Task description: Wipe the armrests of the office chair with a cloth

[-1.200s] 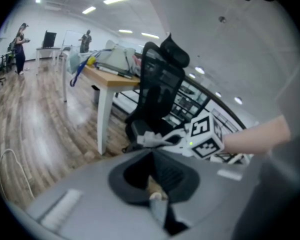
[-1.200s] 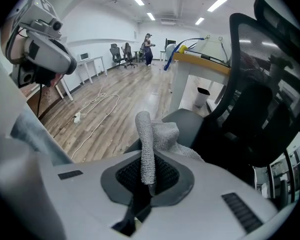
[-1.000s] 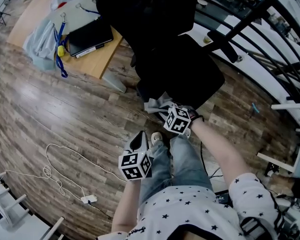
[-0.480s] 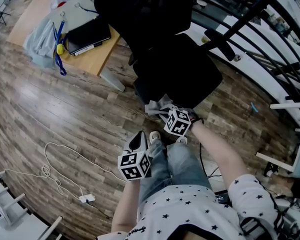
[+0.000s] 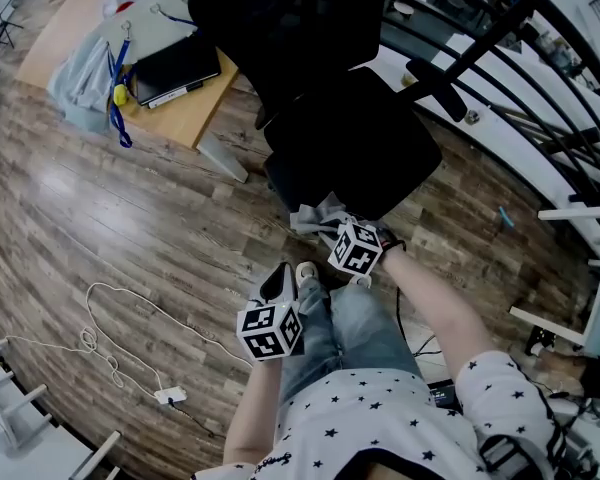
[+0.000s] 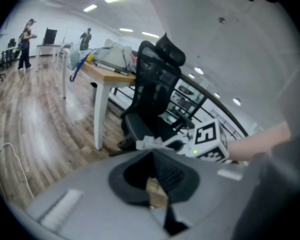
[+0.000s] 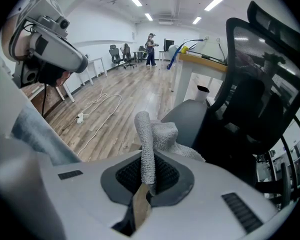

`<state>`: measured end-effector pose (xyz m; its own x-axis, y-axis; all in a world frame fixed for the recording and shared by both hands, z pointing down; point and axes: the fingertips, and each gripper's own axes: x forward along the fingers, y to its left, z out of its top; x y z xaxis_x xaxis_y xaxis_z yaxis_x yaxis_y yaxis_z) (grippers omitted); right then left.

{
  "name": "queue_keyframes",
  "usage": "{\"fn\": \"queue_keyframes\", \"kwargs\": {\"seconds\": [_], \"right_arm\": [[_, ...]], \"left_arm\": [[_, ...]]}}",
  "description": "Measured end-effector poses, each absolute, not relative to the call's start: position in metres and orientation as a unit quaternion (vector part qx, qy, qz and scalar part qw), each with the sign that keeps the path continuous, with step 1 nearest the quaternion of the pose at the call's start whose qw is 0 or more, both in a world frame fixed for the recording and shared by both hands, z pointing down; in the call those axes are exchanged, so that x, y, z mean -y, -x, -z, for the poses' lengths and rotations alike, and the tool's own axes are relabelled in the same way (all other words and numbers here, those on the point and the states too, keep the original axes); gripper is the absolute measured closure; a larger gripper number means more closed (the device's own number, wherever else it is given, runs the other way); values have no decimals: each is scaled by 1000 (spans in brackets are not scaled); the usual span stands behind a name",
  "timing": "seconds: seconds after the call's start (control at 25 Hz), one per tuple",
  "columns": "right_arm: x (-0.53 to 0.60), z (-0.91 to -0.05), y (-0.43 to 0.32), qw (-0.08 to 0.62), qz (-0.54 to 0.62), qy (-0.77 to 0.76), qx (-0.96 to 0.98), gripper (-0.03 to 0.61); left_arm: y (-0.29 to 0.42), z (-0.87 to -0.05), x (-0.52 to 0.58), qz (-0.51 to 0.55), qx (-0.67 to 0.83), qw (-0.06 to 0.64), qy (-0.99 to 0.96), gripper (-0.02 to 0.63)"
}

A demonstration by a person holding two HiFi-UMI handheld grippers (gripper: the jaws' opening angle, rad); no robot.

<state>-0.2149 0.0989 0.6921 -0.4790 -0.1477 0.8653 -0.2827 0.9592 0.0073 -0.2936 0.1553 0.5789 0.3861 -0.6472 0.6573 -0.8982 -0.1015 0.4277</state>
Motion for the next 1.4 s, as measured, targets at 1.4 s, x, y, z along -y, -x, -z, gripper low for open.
{"fn": "queue_keyframes", "kwargs": {"seconds": [1.4], "right_arm": [[-86,-623,193,444,-96,-257,853,554]], "left_arm": [[297,-546,-98,-151,495,367,-773,606]]}}
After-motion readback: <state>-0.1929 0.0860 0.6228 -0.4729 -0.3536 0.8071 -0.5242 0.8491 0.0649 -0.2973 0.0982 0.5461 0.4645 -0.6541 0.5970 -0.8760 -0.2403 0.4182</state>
